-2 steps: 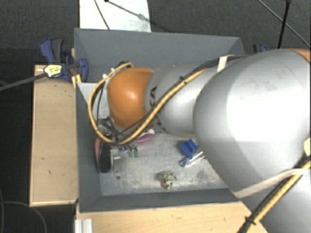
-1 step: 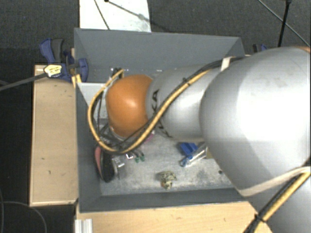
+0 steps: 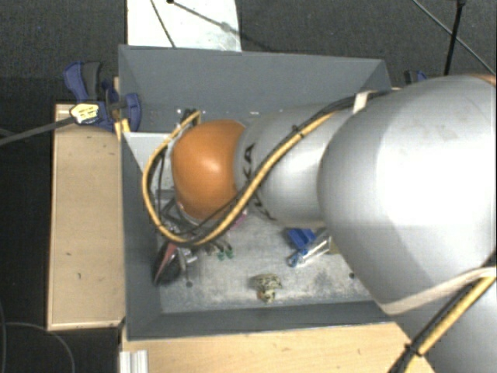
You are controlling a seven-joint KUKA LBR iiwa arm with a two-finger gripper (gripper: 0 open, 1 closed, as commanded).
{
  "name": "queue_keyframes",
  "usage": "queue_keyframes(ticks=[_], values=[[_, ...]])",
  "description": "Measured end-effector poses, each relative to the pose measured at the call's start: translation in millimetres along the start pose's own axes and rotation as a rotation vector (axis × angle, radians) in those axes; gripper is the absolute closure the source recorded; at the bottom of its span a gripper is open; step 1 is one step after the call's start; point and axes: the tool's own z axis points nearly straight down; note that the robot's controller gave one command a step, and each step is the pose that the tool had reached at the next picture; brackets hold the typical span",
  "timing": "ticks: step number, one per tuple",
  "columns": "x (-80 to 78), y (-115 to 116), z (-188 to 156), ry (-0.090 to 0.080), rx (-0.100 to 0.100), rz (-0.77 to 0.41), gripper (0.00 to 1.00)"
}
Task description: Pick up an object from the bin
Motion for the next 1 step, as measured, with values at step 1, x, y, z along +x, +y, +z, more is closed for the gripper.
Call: queue_keyframes(ticks=[1], values=[[-12.8, -27.3, -165.2, -0.015, -0.004, 0.000, 1.00]])
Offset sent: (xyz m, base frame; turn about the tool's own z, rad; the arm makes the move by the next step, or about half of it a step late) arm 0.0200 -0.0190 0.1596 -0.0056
